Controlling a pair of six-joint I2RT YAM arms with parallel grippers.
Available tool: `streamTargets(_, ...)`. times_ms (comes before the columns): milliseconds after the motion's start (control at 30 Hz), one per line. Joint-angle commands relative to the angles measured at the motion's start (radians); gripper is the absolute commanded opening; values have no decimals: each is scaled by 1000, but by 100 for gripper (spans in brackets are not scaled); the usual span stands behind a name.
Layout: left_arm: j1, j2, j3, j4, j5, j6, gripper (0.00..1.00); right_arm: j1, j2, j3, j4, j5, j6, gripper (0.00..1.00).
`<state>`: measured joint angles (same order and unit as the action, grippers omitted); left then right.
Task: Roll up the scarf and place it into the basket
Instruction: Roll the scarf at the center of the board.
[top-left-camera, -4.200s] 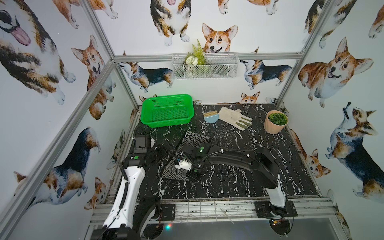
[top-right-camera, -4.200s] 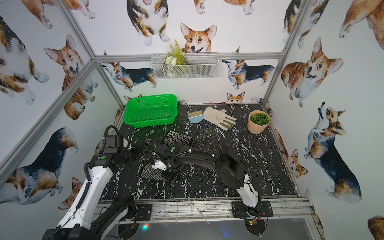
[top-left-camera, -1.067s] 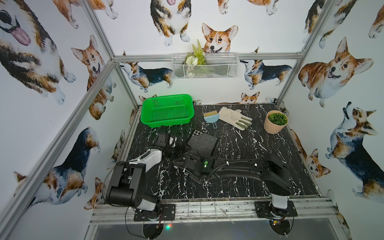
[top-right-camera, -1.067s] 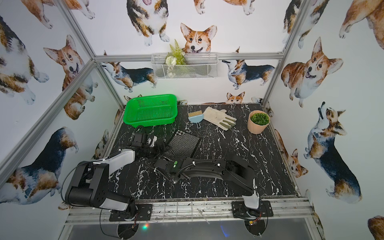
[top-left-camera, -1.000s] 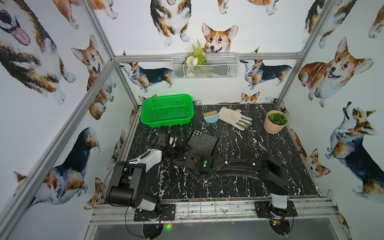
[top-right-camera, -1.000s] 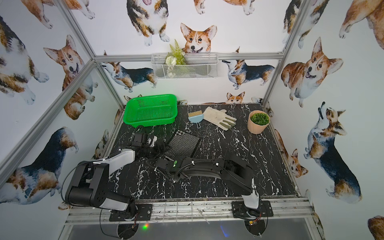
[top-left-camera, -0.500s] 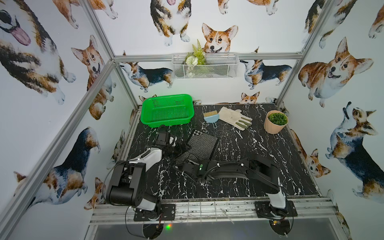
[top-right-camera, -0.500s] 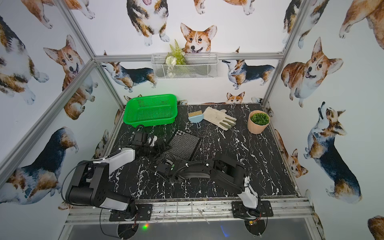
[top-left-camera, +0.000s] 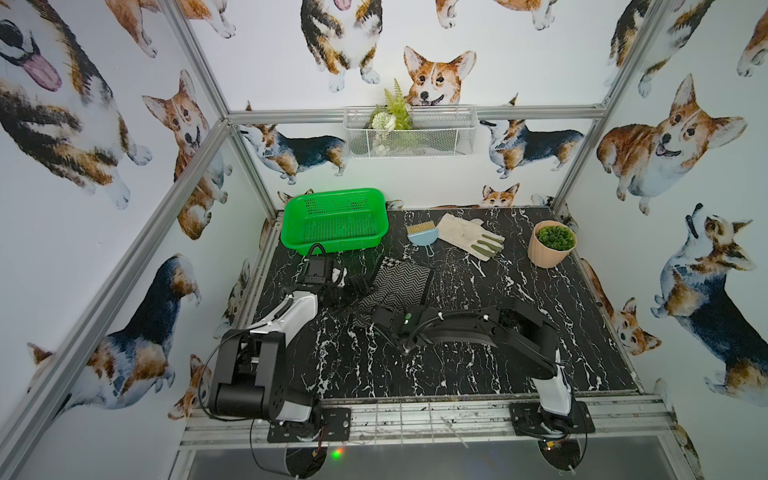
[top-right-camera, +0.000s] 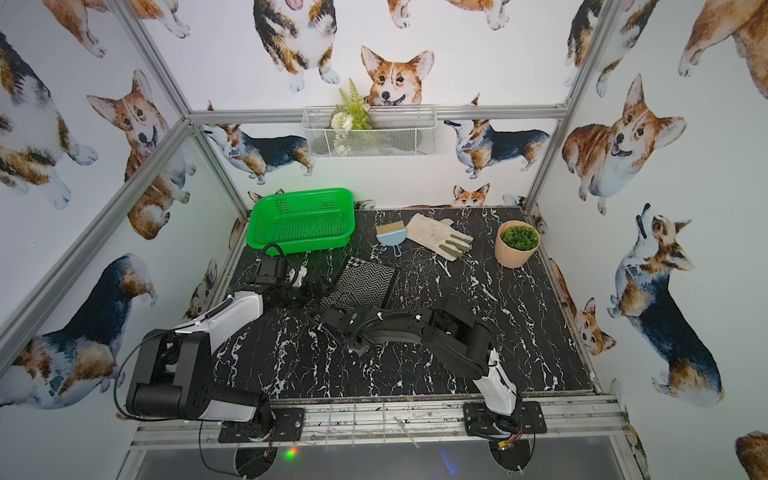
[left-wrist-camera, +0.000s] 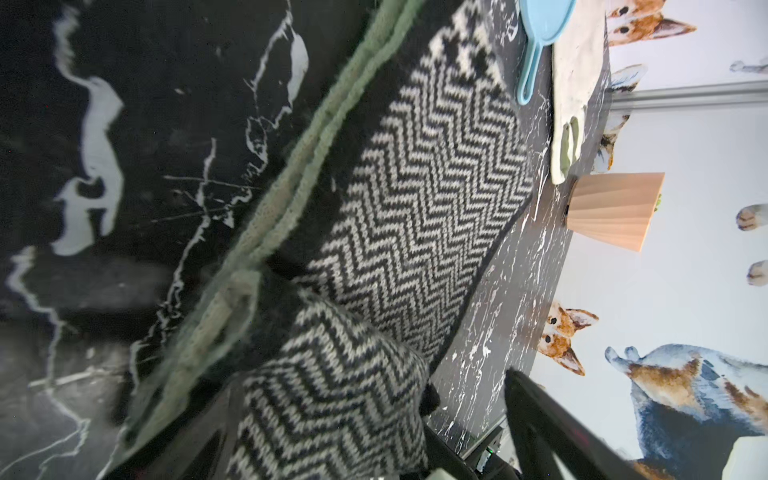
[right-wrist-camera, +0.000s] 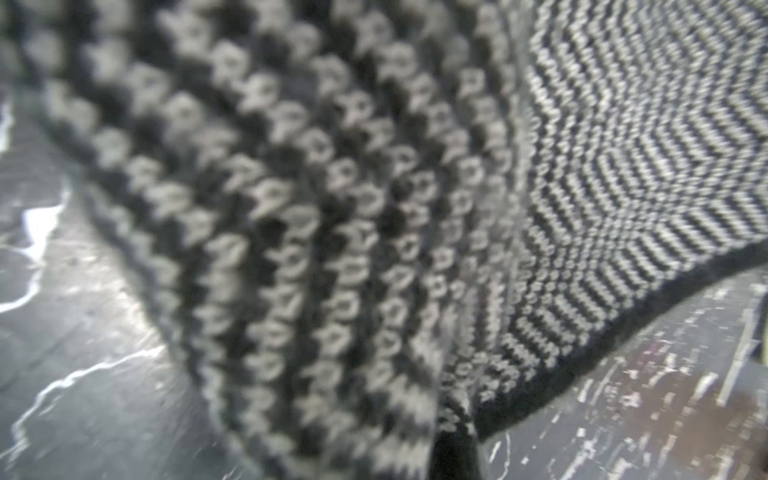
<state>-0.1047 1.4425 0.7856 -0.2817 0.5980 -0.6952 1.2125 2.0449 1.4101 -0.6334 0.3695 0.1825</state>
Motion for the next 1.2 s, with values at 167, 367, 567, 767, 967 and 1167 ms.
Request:
streamTargets(167, 106, -152, 56, -160, -85, 36, 100, -32, -118, 30, -56, -512, 72, 0)
streamTargets(367, 114, -300, 58, -222, -179, 61, 100, -121, -182, 37, 1, -810, 169, 0)
streamTargets(567, 115, -351, 54, -239, -189, 78, 100, -207, -198, -34, 102, -1021, 263, 0)
streamTargets(767, 114, -353, 31, -206, -144, 78, 100, -274, -152, -123, 244, -1190, 344, 0)
streamTargets(967, 114, -366, 5, -185, -100, 90, 100, -366, -108, -208, 445, -1308, 466, 0)
streamTargets(1167, 98, -382, -35, -112, -23, 81, 100, -439, -41, -207, 446, -1345, 467, 0)
